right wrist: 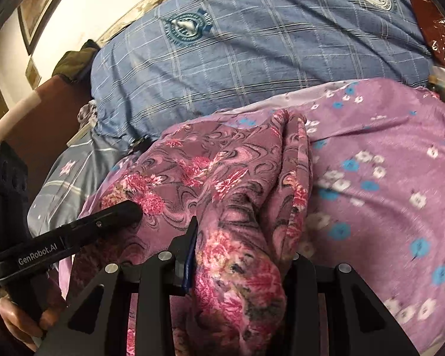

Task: Fold small clothes

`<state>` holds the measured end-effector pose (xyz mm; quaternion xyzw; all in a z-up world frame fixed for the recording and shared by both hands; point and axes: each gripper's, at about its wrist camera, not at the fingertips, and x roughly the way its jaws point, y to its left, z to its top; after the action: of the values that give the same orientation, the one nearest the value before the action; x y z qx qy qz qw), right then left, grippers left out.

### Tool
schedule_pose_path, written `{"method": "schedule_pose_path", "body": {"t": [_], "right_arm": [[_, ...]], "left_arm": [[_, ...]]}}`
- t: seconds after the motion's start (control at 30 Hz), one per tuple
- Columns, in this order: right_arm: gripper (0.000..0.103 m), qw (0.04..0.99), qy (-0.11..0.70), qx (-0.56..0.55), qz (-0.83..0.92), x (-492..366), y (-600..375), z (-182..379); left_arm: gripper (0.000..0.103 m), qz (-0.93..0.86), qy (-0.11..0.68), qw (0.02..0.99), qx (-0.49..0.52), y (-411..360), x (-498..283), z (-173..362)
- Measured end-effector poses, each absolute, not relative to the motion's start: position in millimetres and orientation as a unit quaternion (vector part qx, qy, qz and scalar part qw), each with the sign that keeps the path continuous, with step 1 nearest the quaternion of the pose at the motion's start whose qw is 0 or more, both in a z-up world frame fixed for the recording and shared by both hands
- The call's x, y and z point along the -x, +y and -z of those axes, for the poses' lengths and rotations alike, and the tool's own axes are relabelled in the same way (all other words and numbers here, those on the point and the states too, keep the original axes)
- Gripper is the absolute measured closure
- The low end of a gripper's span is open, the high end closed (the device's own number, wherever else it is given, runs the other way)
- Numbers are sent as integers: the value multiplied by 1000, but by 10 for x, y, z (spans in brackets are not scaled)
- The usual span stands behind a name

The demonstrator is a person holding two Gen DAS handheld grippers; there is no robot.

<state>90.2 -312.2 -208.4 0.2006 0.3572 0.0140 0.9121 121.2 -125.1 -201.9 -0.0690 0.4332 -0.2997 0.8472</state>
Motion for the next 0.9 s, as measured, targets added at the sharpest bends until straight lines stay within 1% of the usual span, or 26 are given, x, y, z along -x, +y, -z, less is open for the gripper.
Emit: {"method": "schedule_pose_path", "body": {"t": [0.17, 0.37, 0.9], "right_arm": [[68, 921, 354, -162, -14, -906, -2825, 2232], [67, 919, 373, -131, 2, -951, -2618, 2436], [66, 923, 373, -91, 19, -938, -2471, 2500]], "left_arm": [[74, 274, 445, 850, 66, -1112, -1212, 2189], [74, 257, 464, 846, 60, -1026, -1232, 2481], [73, 263, 458, 848, 43, -1016, -1217, 2598]]}}
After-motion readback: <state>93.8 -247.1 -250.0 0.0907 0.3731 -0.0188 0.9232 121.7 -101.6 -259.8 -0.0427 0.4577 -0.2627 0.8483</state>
